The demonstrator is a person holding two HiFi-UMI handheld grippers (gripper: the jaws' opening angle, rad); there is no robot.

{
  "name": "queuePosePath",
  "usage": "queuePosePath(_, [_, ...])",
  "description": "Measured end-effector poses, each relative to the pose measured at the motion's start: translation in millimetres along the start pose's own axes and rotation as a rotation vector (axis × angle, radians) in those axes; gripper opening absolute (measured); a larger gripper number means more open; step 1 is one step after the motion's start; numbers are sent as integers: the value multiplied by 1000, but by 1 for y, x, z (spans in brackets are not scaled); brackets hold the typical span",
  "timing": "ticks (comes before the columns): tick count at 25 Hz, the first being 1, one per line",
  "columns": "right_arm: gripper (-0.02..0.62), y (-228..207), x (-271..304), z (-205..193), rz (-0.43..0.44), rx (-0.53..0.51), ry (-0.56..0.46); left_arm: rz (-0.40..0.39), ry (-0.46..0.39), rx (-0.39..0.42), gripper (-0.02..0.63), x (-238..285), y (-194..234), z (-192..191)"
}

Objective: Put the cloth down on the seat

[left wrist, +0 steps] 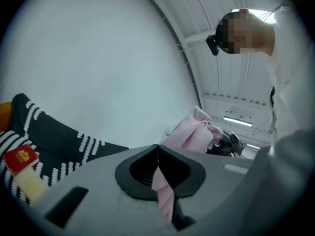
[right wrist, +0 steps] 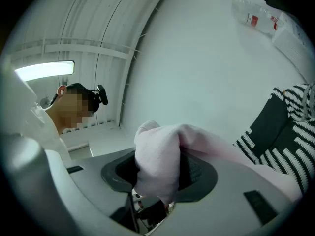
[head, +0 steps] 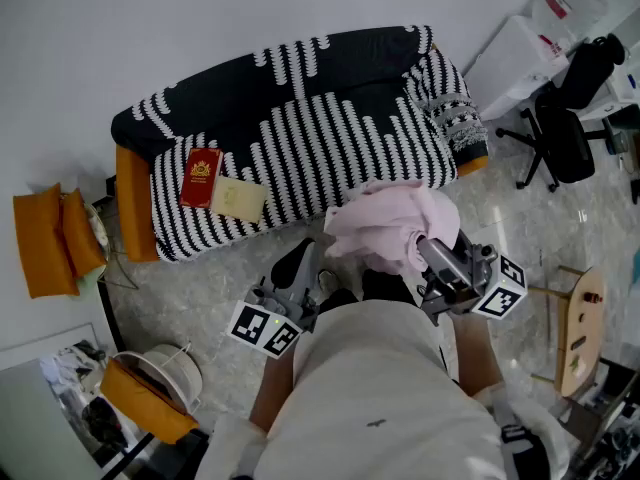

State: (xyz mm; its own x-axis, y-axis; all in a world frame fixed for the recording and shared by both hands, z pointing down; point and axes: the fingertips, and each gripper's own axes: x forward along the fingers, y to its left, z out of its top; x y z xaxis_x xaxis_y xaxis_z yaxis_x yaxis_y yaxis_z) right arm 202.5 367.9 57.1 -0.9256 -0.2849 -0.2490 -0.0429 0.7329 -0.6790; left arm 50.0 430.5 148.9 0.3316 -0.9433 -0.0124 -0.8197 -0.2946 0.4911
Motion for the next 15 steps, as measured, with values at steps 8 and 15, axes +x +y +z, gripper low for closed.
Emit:
queuePosePath(8, [187, 27, -27, -36, -6, 51, 15, -37, 43, 11, 12, -10, -15, -16])
queuePosePath(15, [187, 30, -27, -47, -14, 45, 17, -38, 57, 20, 12, -21, -16, -21])
